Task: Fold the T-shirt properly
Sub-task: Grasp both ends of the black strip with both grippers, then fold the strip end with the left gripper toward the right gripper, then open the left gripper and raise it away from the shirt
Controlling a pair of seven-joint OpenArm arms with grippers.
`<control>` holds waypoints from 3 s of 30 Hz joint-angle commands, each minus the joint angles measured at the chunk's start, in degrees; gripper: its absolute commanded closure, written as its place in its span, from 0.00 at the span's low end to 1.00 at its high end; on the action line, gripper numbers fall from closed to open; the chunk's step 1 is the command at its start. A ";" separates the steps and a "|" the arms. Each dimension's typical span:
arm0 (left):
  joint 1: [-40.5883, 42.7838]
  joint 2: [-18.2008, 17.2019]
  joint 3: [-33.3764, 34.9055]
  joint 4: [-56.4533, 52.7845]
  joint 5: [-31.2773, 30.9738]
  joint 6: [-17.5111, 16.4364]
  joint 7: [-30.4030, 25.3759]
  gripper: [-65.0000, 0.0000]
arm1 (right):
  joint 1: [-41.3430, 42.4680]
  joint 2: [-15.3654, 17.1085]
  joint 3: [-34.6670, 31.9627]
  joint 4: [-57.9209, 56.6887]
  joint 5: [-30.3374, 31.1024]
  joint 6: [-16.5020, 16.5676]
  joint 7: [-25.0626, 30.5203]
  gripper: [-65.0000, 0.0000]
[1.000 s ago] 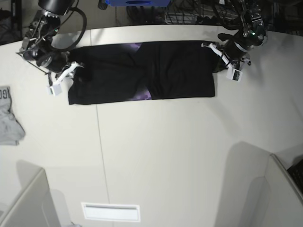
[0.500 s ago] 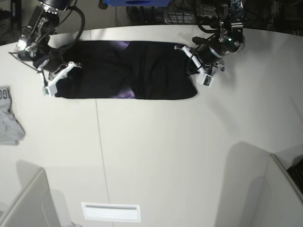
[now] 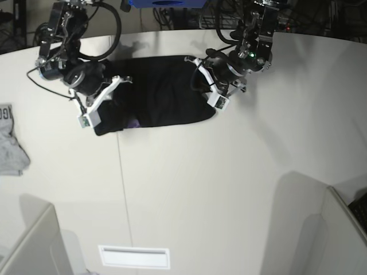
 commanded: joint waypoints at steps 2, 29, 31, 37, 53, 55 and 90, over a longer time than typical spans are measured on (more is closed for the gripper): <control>0.17 -0.10 0.27 0.47 0.76 0.38 1.39 1.00 | 0.43 -1.78 -0.11 1.26 1.07 -0.25 1.39 1.00; 0.43 -0.63 -0.34 0.47 1.03 0.65 1.39 1.00 | -3.09 -7.14 -7.32 1.44 8.80 -0.07 7.98 1.00; 0.43 -0.63 -0.26 0.47 1.20 0.65 1.39 1.00 | -2.91 -6.35 -7.93 1.35 8.89 0.02 7.98 1.00; 0.08 -0.36 0.18 0.47 1.29 0.65 1.48 1.00 | -1.24 -3.98 -12.77 0.91 8.80 -0.25 8.60 1.00; -2.20 -0.19 3.88 -0.76 1.29 0.73 1.57 1.00 | 0.34 -3.63 -12.77 -4.63 8.80 -0.25 8.60 1.00; -2.20 -0.19 3.70 -0.59 0.94 0.73 1.57 1.00 | 0.34 -3.71 -12.77 -4.63 8.80 -0.25 8.60 1.00; 17.22 -6.16 -44.65 11.72 0.67 -12.54 1.48 1.00 | 1.66 -3.80 -13.29 -4.89 8.71 -0.25 8.42 1.00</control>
